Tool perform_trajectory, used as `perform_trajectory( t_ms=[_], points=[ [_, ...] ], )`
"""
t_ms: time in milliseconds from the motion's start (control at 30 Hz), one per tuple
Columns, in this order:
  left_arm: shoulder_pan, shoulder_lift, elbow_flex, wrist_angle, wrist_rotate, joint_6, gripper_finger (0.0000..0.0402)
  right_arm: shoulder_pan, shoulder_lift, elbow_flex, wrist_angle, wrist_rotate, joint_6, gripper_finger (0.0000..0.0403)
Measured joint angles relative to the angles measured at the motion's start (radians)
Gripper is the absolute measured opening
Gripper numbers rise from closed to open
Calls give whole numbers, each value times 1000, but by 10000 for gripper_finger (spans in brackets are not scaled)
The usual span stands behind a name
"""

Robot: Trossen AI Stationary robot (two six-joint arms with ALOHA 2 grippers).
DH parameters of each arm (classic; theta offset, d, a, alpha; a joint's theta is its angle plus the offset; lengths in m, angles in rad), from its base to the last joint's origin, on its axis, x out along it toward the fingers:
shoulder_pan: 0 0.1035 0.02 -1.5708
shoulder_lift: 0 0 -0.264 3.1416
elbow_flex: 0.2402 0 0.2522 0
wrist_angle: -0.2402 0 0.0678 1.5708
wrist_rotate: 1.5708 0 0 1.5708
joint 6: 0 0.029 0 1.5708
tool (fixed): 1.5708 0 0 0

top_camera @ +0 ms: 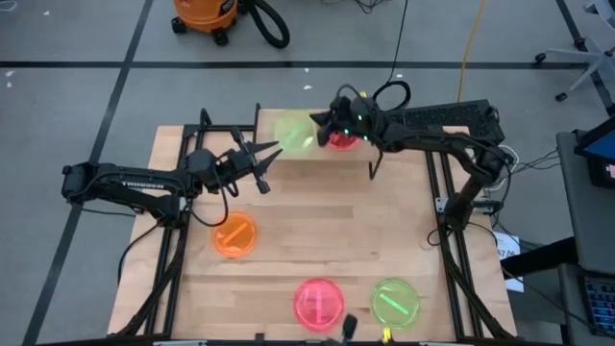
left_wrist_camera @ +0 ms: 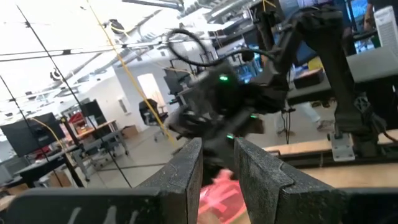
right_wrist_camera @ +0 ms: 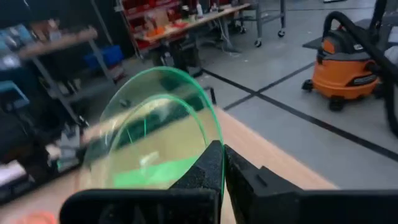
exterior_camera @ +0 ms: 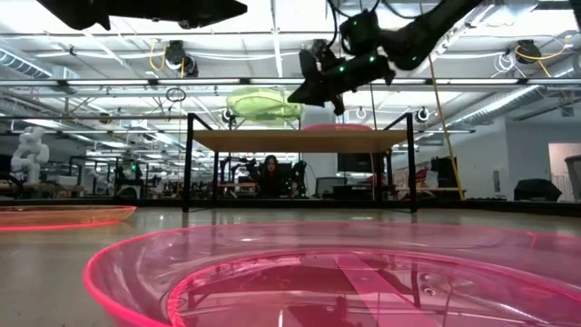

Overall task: Place and stack plates onto a shelf
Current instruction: Put the green plate on the shelf, then stack the orange plate on top of the green plate on the shelf

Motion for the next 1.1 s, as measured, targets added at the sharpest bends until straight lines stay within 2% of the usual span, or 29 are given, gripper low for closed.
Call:
perform_trajectory(
  t_ms=[233, 433, 800, 1100],
  points=[
    [0, 0, 0, -18, 0, 19, 102, -38, 159, 112, 22, -37, 45, 0],
    [0, 0, 0, -27, 0, 22, 102, -36, 212, 132, 14, -32, 37, 0],
    [0, 0, 0, -37, 0, 22, 102, -38, 174, 132, -14, -25, -41, 2],
    [0, 0, 0, -37, 0, 15, 102, -38, 163, 132, -20, 32, -76, 55]
  ],
)
